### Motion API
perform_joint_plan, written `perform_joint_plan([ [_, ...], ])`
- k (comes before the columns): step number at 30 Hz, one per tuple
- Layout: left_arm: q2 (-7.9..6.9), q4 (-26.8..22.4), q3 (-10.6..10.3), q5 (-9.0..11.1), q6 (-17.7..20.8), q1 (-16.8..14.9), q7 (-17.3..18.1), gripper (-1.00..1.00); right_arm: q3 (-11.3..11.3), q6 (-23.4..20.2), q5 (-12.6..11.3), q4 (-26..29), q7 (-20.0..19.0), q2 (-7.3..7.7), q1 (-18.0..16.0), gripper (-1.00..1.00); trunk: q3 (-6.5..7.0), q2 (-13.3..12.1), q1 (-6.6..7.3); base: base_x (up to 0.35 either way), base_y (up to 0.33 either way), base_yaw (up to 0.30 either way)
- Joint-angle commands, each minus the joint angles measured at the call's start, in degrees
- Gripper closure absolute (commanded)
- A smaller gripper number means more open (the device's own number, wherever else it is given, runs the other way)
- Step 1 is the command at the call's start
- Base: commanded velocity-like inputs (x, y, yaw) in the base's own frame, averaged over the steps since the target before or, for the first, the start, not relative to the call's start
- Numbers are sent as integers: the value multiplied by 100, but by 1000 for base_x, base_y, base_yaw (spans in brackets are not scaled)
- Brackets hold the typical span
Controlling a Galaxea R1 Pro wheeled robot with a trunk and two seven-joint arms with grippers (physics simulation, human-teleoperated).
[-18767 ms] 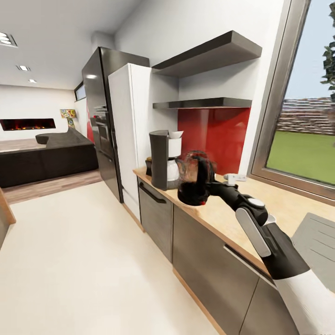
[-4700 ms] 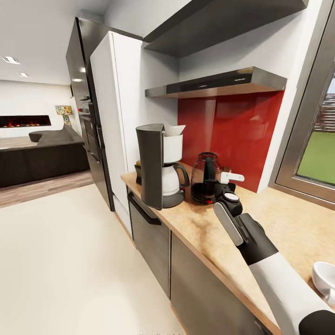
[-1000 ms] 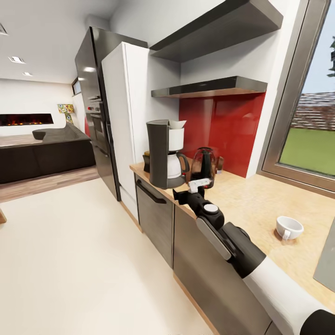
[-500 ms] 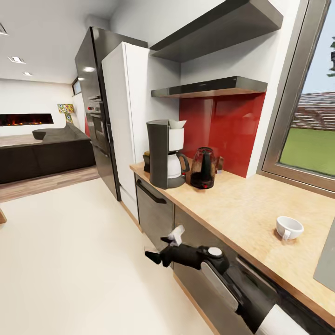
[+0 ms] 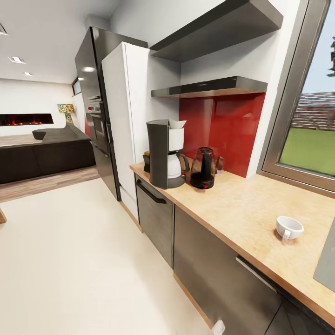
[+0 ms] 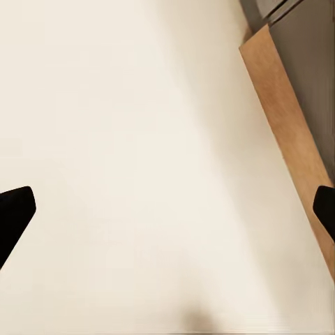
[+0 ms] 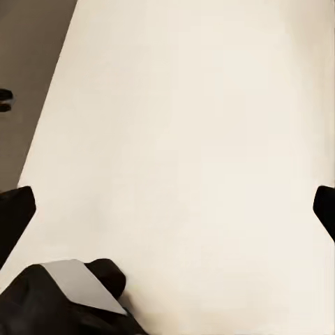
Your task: Set up a coffee station on the kitchen countertop: keep the coffee maker on the countertop, move the bottle of coffee from the kitchen shelf to the counter next to the coffee maker, place a paper coffee filter on top of the coffee maker, put the saucer next to the coffee maker with the coffee cup on the saucer, and place the electric kettle next to the coffee maker.
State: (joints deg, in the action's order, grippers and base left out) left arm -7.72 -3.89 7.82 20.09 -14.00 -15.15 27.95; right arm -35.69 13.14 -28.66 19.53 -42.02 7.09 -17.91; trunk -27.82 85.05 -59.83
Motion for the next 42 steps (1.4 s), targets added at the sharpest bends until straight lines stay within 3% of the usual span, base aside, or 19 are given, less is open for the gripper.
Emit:
perform_joint_plan([
  [1,-4,24,45,-19,-8,-5,55,-100,-39,159,-116,-543,-22,10,12,-100,-5,3,0,0,0,0],
  [4,-20,60,44,-22,-7,-5,71,-100,-41,255,-189,-1190,-35,50,26,-100,-5,3,0,0,0,0],
  [9,-26,91,44,-23,-7,-5,74,-100,-42,287,-209,-1490,-19,71,32,-100,-5,3,0,0,0,0],
  [22,-28,99,38,-23,-7,-5,62,-100,-67,253,-209,-1583,-60,8,33,-100,-5,3,0,0,0,0],
  [28,-28,99,35,-23,-7,-5,44,-100,-69,250,-210,-1584,-61,-6,33,-100,-5,3,0,-6,1,-246],
  [42,-28,99,35,-23,-7,-5,44,-100,-69,257,-189,-1586,-60,-14,33,-100,-5,3,0,-197,117,-78],
])
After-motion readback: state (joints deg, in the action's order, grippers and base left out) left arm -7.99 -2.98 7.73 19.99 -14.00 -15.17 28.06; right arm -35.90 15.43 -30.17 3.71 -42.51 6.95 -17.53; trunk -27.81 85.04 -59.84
